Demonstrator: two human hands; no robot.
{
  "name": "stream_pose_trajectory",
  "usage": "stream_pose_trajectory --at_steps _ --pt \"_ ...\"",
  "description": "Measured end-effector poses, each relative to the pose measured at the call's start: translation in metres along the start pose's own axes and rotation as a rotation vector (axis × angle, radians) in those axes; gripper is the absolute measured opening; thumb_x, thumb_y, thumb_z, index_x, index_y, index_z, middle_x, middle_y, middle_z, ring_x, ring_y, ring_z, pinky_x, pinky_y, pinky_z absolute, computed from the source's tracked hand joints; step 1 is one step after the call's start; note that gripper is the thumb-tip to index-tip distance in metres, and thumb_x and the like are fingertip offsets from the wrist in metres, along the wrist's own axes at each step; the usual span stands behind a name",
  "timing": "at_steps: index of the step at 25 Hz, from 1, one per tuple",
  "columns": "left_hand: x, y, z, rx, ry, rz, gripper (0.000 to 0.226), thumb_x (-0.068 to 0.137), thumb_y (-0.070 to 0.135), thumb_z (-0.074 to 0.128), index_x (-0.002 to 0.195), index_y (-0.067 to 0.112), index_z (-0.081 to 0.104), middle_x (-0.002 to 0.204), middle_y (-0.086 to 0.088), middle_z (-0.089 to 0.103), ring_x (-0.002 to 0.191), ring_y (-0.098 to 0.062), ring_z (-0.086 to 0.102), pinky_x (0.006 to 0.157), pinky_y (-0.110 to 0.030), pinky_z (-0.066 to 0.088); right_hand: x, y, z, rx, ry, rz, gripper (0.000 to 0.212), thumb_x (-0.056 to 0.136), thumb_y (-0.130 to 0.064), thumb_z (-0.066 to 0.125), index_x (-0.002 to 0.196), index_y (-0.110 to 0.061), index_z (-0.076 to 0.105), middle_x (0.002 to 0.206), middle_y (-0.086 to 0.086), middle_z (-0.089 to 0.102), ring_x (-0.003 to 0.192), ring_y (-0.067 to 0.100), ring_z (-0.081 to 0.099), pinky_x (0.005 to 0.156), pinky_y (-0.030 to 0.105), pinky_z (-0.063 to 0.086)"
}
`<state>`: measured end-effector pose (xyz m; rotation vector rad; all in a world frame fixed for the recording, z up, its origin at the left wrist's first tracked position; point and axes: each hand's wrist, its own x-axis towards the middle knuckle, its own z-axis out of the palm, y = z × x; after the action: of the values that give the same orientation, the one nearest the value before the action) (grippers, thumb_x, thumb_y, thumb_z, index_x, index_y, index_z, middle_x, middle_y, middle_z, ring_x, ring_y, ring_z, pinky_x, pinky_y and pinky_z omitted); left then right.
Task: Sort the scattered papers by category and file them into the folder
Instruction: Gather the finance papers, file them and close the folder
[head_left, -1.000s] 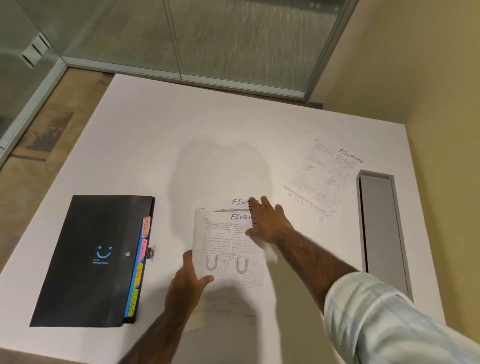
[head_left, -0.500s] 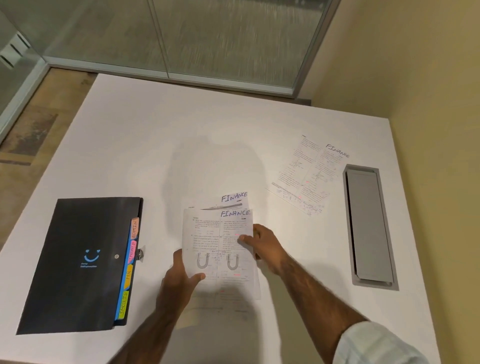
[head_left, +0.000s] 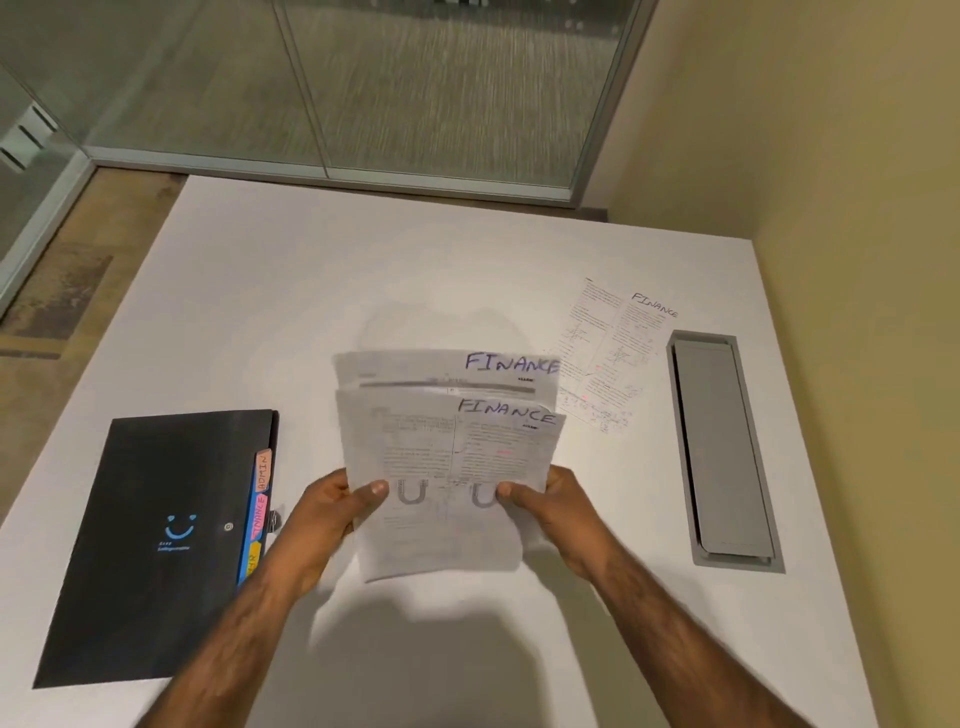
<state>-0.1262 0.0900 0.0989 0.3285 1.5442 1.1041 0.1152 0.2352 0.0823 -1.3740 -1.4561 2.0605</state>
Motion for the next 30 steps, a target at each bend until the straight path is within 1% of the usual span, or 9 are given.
stream_pose_trajectory --at_steps 2,4,7,10,14,17,21,25,30 --pt "-0.006 0.026 0.016 0.144 -0.023 0.088 0.036 0.081 0.036 0.081 0.115 0.028 0.07 0.109 0.01 0.078 0.099 -0.008 0.073 0.101 -0.044 0.053 -0.006 -0.02 -0.009 -0.086 0.065 -0.083 0.025 0.09 -0.005 0.073 0.109 -0.02 0.078 0.108 0.002 0.079 0.089 0.008 0.075 0.079 0.023 0.056" --pt "-0.007 0.04 0.035 0.193 0.027 0.194 0.021 0.088 0.024 0.075 0.105 0.035 0.069 0.1 0.022 0.077 0.092 0.004 0.071 0.091 -0.032 0.053 -0.01 -0.032 -0.016 -0.141 0.128 -0.184 0.035 0.089 -0.002 0.073 0.095 -0.037 0.079 0.1 -0.013 0.079 0.092 0.002 0.073 0.084 0.022 0.056" --pt "-0.008 0.047 0.059 0.166 0.123 0.301 0.03 0.092 0.017 0.072 0.094 0.048 0.073 0.096 0.025 0.076 0.09 0.007 0.07 0.084 -0.026 0.051 -0.016 -0.039 -0.022 -0.131 0.194 -0.264 0.039 0.092 -0.003 0.071 0.095 -0.043 0.073 0.097 -0.029 0.075 0.098 -0.006 0.069 0.091 0.017 0.054" --pt "-0.004 0.04 0.071 0.166 0.139 0.358 0.037 0.094 0.016 0.07 0.093 0.053 0.073 0.101 0.017 0.077 0.097 -0.001 0.071 0.089 -0.031 0.052 -0.021 -0.035 -0.027 -0.161 0.265 -0.33 0.036 0.094 -0.007 0.07 0.102 -0.043 0.068 0.1 -0.035 0.072 0.102 -0.01 0.066 0.093 0.016 0.051" --pt "-0.004 0.036 0.079 0.167 0.105 0.353 0.032 0.093 0.014 0.072 0.095 0.046 0.075 0.102 0.018 0.077 0.097 0.0 0.071 0.089 -0.029 0.051 -0.025 -0.029 -0.036 -0.144 0.28 -0.343 0.037 0.093 -0.011 0.073 0.102 -0.047 0.072 0.107 -0.028 0.074 0.108 -0.002 0.067 0.097 0.022 0.053" --pt "-0.004 0.034 0.082 0.174 0.088 0.332 0.026 0.09 0.017 0.076 0.102 0.04 0.073 0.102 0.021 0.077 0.096 0.003 0.071 0.084 -0.024 0.051 -0.024 -0.028 -0.042 -0.137 0.259 -0.297 0.028 0.091 -0.01 0.074 0.11 -0.031 0.075 0.11 -0.014 0.076 0.107 0.005 0.069 0.094 0.033 0.056" --pt "0.001 0.021 0.083 0.184 0.101 0.261 0.023 0.081 0.035 0.077 0.099 0.048 0.072 0.104 0.02 0.076 0.1 -0.008 0.071 0.083 -0.031 0.056 -0.026 -0.022 -0.044 -0.116 0.26 -0.22 0.024 0.093 -0.001 0.068 0.095 -0.025 0.074 0.081 -0.02 0.076 0.075 -0.005 0.068 0.071 0.012 0.049" --pt "0.005 0.015 0.087 0.201 0.163 0.322 0.023 0.092 0.014 0.073 0.098 0.036 0.073 0.098 0.019 0.077 0.099 -0.005 0.071 0.088 -0.028 0.053 -0.024 -0.019 -0.043 -0.057 0.305 -0.259 0.022 0.092 -0.001 0.067 0.097 -0.019 0.078 0.098 0.005 0.078 0.096 0.019 0.072 0.085 0.032 0.055" --pt "0.015 0.006 0.097 0.279 0.146 0.261 0.02 0.09 0.022 0.076 0.095 0.04 0.069 0.089 0.024 0.076 0.091 0.002 0.071 0.082 -0.025 0.055 -0.022 -0.012 -0.037 -0.042 0.307 -0.187 0.027 0.092 -0.006 0.069 0.101 -0.03 0.074 0.099 -0.012 0.079 0.096 0.005 0.073 0.083 0.019 0.056"
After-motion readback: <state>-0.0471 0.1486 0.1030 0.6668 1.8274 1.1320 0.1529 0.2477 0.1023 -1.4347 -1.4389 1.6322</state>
